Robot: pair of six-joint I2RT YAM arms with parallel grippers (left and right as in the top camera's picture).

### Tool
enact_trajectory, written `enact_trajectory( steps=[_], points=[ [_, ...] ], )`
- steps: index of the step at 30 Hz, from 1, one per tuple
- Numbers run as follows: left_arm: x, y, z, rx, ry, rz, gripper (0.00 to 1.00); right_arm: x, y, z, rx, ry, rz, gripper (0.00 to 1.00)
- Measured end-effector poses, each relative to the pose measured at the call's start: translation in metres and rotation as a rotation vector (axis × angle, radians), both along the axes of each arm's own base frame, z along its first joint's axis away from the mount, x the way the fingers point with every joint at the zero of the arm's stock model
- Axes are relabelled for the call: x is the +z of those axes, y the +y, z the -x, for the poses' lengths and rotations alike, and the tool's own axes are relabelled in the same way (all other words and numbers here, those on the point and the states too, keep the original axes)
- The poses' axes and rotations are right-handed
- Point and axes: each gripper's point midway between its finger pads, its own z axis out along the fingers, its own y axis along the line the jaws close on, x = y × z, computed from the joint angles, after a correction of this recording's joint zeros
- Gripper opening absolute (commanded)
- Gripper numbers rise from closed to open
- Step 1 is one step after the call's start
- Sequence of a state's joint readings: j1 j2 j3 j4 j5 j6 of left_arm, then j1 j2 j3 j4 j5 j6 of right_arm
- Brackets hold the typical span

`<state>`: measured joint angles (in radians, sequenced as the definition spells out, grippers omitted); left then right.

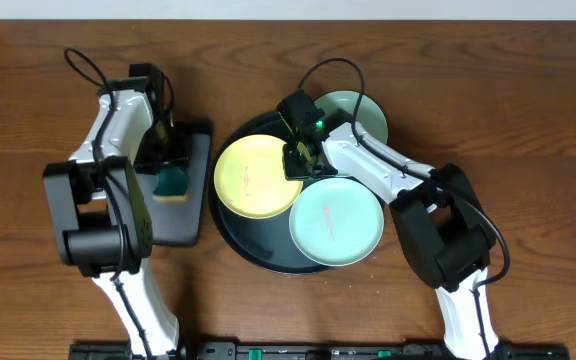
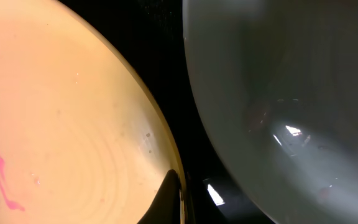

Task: Clean dirty plates on tray and stack at the side
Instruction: 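Grasp the green sponge from the black dish with left gripper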

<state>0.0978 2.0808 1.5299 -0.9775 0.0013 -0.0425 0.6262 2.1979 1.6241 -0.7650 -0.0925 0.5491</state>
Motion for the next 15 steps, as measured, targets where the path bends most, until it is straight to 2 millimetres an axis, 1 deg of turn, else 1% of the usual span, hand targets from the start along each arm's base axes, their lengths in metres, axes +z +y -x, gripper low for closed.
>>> enact_trajectory(
  steps=[2,4,6,7,8,9,11,15],
  points=[
    [-0.003,0.001,-0.001,0.003,-0.005,0.001,0.49,0.000,0.000,0.000,0.000,0.000,0.001,0.01],
    [-0.005,0.002,-0.002,0.009,-0.014,0.003,0.46,0.000,0.000,0.000,0.000,0.000,0.000,0.01],
    [-0.009,0.004,-0.003,0.021,-0.022,0.012,0.39,0.000,0.000,0.000,0.000,0.000,0.000,0.01],
    [-0.010,0.004,-0.003,0.025,-0.026,0.014,0.34,0.000,0.000,0.000,0.000,0.000,0.000,0.01],
    [-0.011,0.004,-0.004,0.031,-0.030,0.016,0.25,0.000,0.000,0.000,0.000,0.000,0.000,0.01],
    [-0.014,0.005,-0.003,0.034,-0.035,0.015,0.13,0.000,0.000,0.000,0.000,0.000,0.000,0.01],
    [-0.017,0.005,-0.003,0.034,-0.045,0.011,0.07,0.000,0.000,0.000,0.000,-0.001,0.000,0.01],
    [-0.017,0.008,-0.003,0.041,-0.062,0.003,0.07,0.000,0.000,0.000,0.000,-0.001,0.000,0.01]
  ],
)
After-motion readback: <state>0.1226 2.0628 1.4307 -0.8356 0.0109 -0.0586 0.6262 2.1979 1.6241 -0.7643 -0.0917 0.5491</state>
